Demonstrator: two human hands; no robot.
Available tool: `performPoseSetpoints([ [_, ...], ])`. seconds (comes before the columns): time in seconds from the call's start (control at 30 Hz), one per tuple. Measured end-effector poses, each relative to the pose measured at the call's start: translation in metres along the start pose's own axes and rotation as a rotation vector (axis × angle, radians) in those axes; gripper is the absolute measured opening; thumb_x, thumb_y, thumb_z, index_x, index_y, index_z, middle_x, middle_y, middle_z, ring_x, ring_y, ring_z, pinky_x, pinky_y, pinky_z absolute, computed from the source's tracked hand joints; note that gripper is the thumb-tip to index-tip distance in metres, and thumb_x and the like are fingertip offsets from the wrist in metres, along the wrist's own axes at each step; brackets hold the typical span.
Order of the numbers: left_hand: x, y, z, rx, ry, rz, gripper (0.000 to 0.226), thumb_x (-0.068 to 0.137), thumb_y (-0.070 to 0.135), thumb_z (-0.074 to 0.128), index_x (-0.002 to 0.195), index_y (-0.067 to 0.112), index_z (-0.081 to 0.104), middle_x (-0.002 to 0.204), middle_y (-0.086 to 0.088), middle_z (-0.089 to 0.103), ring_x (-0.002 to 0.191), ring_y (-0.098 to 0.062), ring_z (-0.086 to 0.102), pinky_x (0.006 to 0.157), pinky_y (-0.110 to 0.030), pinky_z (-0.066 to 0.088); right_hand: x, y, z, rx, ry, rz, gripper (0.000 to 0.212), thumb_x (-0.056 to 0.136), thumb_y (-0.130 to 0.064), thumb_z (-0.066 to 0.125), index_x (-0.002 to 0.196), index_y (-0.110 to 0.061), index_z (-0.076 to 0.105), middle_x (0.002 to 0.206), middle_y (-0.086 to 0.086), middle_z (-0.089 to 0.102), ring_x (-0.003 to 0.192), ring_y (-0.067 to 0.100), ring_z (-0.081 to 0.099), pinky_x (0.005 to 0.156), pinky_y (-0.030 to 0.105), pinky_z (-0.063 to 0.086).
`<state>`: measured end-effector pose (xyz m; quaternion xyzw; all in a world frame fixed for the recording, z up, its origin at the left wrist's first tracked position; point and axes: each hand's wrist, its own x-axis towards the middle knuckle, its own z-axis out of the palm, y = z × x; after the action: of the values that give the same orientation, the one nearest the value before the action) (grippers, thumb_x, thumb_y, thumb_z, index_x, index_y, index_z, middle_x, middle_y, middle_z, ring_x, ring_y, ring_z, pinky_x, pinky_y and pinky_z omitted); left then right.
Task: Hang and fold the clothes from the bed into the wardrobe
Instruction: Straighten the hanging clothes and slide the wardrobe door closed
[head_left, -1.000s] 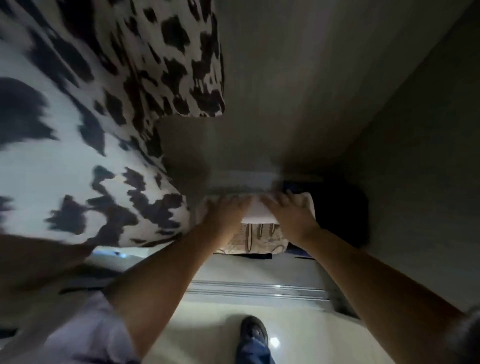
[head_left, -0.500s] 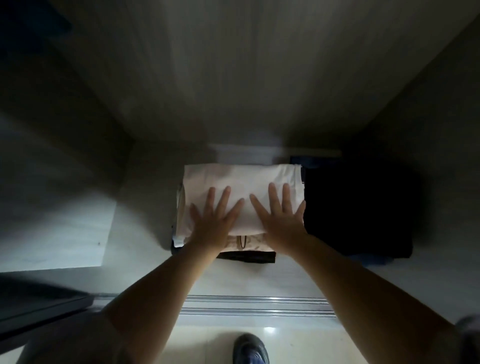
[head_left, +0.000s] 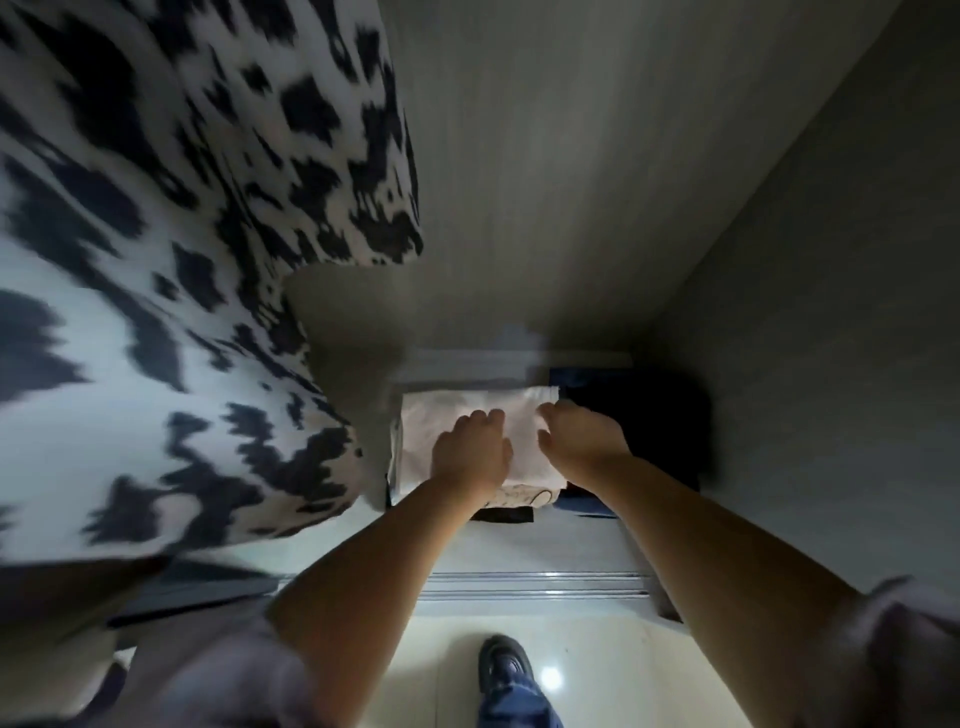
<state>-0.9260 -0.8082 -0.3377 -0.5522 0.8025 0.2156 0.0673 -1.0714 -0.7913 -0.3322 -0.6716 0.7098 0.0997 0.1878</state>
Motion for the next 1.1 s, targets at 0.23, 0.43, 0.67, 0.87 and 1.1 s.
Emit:
performPoseSetpoints([
  [0.23,-0.11,0.031,-0.112,-0.221,0.228,0.04,0.025,0.097,0.026,0.043,0.117,0.019,0.055,0.11,-0.004,0.066,0.103,-0.024,0.062,0.08,-0.035,0.05,-0.12,-0.033,-0.113,-0.048,0.217,-0.071,0.035,0.099,-0.039,0.036,0.125,-0.021,0.052,0.113,0.004,0.066,0.098,0.026,0.064,0.073,0.032,0.05],
  [0.43,-0.222,0.027,-0.19,-0.219,0.353,0.03,0.025,0.097,0.026,0.043,0.118,0.019,0.055,0.108,-0.005,0.065,0.099,-0.024,0.062,0.076,-0.031,0.044,-0.211,-0.082,-0.207,-0.001,0.346,-0.116,0.035,0.098,-0.035,0.038,0.128,-0.024,0.051,0.113,0.004,0.067,0.099,0.028,0.063,0.074,0.032,0.049],
  [0.67,-0.33,0.008,-0.274,-0.274,0.578,-0.052,0.027,0.097,0.026,0.043,0.121,0.019,0.054,0.112,-0.003,0.063,0.101,-0.023,0.06,0.081,-0.034,0.047,-0.288,-0.152,-0.297,-0.092,0.519,-0.304,0.03,0.098,-0.037,0.037,0.117,-0.023,0.055,0.103,0.007,0.069,0.094,0.032,0.064,0.072,0.033,0.047],
  [0.87,-0.424,-0.025,-0.328,-0.279,0.817,-0.199,0.024,0.097,0.022,0.043,0.117,0.016,0.056,0.107,-0.002,0.061,0.095,-0.022,0.059,0.079,-0.037,0.048,-0.34,-0.234,-0.334,-0.069,0.64,-0.613,0.029,0.101,-0.033,0.035,0.119,-0.019,0.053,0.087,0.002,0.065,0.074,0.025,0.062,0.06,0.033,0.048],
  [1.1,-0.493,-0.065,-0.385,-0.324,0.999,-0.354,0.026,0.094,0.018,0.045,0.116,0.016,0.058,0.111,-0.004,0.062,0.095,-0.022,0.06,0.079,-0.031,0.046,-0.364,-0.343,-0.366,0.044,0.719,-0.845,0.036,0.099,-0.035,0.036,0.131,-0.026,0.05,0.106,-0.004,0.067,0.088,0.021,0.065,0.07,0.032,0.052],
])
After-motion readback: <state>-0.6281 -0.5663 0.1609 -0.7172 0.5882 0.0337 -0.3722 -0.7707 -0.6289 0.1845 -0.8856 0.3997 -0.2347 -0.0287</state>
